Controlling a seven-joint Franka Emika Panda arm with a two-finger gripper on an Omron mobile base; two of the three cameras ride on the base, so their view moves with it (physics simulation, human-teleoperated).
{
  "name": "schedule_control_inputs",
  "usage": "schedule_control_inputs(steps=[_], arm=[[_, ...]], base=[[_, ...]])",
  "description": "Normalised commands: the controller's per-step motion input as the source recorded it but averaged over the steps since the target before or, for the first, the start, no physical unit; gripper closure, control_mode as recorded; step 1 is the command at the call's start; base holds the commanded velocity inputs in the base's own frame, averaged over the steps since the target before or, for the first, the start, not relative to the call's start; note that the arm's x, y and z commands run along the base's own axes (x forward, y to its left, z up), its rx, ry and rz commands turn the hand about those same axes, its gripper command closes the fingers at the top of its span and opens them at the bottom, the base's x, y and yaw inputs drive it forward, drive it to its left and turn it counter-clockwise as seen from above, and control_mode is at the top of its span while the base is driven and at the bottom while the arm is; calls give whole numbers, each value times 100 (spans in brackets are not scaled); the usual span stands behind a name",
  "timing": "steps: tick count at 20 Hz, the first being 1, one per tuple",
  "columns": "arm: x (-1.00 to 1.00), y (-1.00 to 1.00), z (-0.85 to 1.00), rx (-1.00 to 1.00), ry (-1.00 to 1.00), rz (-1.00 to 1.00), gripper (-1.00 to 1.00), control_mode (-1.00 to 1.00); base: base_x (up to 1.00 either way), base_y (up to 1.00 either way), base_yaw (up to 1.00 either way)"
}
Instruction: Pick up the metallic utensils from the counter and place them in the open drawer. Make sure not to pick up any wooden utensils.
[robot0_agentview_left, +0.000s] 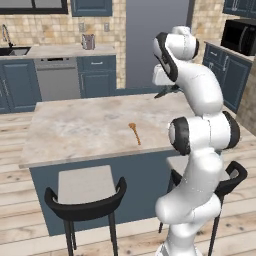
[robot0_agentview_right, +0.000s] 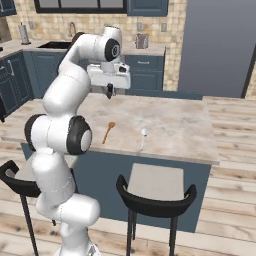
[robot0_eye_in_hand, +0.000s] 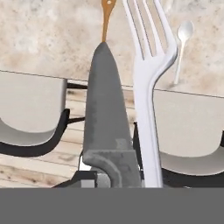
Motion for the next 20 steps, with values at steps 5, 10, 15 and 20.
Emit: schedule_control_inputs(steps=[5, 10, 15, 20], arm=[[-71, 14, -4, 0, -52, 0, 100, -100], [-45, 0, 77, 1, -1, 0, 100, -100], [-50, 0, 17, 1, 0, 0, 100, -100], [-32, 0, 0, -1, -10, 0, 100, -100]], base=[[0, 0, 0], [0, 0, 0], [0, 0, 0], [0, 0, 0]])
